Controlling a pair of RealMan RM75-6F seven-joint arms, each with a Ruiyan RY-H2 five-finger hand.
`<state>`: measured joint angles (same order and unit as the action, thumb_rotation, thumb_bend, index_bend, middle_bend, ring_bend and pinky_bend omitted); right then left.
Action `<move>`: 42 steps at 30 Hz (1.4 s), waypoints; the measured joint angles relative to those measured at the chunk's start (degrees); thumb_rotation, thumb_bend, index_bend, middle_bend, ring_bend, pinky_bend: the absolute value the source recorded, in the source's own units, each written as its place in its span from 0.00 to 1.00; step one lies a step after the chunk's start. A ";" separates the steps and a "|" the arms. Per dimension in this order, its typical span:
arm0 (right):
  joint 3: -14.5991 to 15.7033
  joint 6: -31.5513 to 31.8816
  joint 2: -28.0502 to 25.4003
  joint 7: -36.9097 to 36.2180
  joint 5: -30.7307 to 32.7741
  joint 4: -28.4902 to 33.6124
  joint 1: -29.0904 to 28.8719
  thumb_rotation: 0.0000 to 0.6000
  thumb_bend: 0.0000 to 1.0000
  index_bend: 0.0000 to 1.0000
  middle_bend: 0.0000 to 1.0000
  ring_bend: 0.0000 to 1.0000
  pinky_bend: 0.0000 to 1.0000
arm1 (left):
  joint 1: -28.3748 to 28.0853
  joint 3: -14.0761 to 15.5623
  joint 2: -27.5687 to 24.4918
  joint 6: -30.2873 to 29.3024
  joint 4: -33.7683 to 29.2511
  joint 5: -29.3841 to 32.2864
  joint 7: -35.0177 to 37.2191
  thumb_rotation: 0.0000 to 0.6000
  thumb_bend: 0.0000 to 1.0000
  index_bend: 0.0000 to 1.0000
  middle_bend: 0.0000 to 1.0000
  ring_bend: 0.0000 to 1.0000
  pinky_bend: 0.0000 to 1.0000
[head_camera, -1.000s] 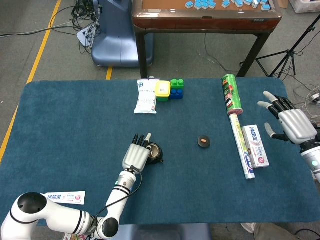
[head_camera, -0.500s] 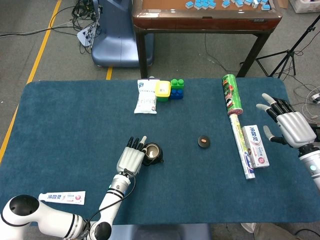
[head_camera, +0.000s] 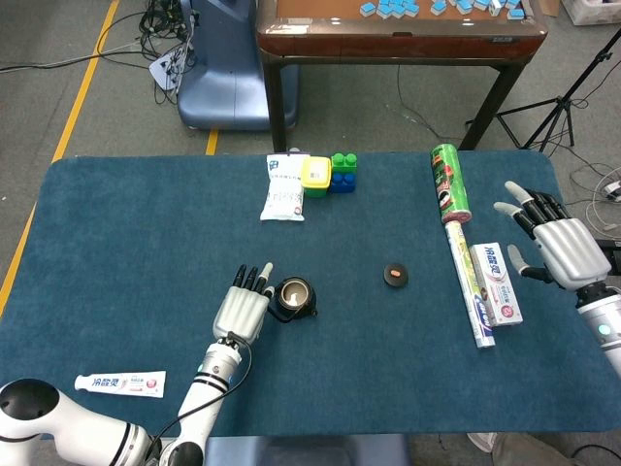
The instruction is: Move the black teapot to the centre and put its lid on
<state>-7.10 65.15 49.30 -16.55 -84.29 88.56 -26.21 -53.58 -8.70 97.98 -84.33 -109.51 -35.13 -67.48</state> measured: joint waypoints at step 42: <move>0.31 -4.02 6.88 26.66 8.73 16.23 -1.15 1.00 0.52 0.16 0.00 0.00 0.00 | 29.16 5.27 -37.00 4.92 5.92 -29.28 70.39 1.00 0.44 0.24 0.00 0.00 0.00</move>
<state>-6.79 61.13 56.18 10.11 -75.56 104.79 -27.36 -24.42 -3.43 60.97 -79.41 -103.59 -64.40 2.92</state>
